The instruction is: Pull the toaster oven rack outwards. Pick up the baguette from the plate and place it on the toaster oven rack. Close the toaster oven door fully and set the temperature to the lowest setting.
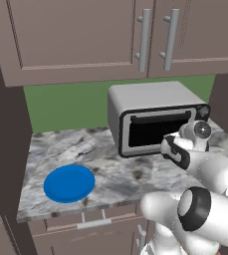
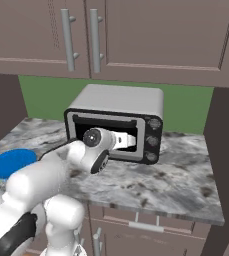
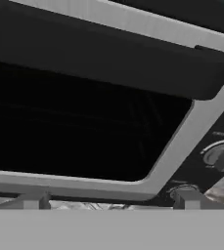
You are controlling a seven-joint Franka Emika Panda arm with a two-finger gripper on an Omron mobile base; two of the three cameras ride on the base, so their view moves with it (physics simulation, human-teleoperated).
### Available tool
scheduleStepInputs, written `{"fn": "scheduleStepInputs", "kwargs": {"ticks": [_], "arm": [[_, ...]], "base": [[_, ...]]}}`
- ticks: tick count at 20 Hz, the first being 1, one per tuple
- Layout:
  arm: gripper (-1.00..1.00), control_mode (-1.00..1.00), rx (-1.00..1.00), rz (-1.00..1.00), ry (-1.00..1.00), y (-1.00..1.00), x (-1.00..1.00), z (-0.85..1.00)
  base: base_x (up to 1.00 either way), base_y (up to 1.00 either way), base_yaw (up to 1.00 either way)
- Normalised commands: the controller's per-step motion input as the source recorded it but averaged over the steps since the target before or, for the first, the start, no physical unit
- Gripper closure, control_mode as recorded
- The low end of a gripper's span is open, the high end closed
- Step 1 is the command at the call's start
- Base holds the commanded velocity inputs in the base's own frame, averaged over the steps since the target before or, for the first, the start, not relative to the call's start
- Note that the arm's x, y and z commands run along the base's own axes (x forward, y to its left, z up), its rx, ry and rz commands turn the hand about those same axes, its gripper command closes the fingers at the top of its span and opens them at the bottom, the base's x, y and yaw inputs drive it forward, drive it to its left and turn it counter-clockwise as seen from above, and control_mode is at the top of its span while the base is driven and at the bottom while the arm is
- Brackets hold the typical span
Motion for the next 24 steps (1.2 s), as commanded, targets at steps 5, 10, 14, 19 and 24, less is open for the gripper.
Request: {"fn": "scheduleStepInputs", "kwargs": {"ticks": [5, 10, 14, 19, 24], "arm": [[-1.00, -1.00, 0.11, 0.00, 0.62, -0.54, -0.05, 0.95], [-1.00, -1.00, 0.30, 0.00, 0.25, -0.73, -0.21, -0.02], [-1.00, -1.00, 0.11, 0.01, -0.05, -0.08, -0.22, -0.02], [-1.00, -1.00, 0.00, 0.00, -0.14, -0.05, 0.05, -0.12], [-1.00, -1.00, -0.02, 0.00, -0.08, -0.02, 0.30, -0.59]], "base": [[0.00, 0.00, 0.00], [0.00, 0.00, 0.00], [0.00, 0.00, 0.00], [0.00, 0.00, 0.00], [0.00, 0.00, 0.00]]}}
